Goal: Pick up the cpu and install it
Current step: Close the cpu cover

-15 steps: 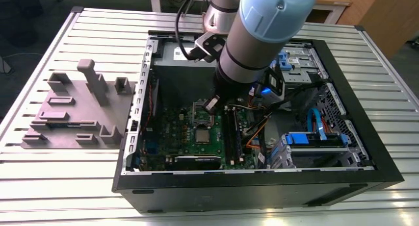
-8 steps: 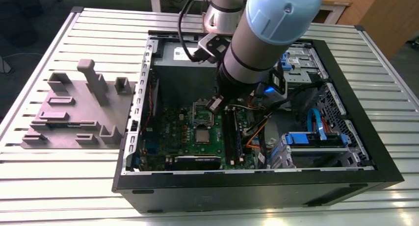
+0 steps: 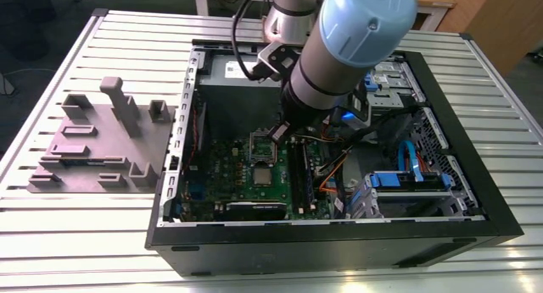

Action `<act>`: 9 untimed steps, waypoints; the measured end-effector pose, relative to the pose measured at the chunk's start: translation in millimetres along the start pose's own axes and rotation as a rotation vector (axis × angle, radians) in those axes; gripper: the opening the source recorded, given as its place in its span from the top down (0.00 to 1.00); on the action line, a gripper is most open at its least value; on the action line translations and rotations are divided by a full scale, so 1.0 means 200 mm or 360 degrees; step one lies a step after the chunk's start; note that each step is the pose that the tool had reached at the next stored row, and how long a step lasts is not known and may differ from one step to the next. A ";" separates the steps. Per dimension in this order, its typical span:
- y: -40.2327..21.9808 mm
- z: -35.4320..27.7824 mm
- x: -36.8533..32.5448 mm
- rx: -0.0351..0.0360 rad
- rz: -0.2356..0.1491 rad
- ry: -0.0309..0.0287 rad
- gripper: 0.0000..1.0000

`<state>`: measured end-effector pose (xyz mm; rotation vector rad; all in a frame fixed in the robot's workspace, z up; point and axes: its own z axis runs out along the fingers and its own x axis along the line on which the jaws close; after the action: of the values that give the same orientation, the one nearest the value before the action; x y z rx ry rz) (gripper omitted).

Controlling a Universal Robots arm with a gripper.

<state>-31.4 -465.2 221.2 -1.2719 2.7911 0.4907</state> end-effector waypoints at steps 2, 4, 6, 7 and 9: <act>-0.001 0.010 -0.001 -0.0004 0.0000 -0.00044 0.90; -0.003 0.020 -0.001 -0.0011 -0.0002 -0.00126 0.90; -0.006 0.034 0.000 -0.0019 -0.0003 -0.00214 0.90; -0.007 0.042 0.000 -0.0022 -0.0003 -0.00246 0.90; -0.010 0.056 0.001 -0.0026 -0.0004 -0.00293 0.90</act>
<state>-31.1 -463.4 210.0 -1.2671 2.7760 0.5237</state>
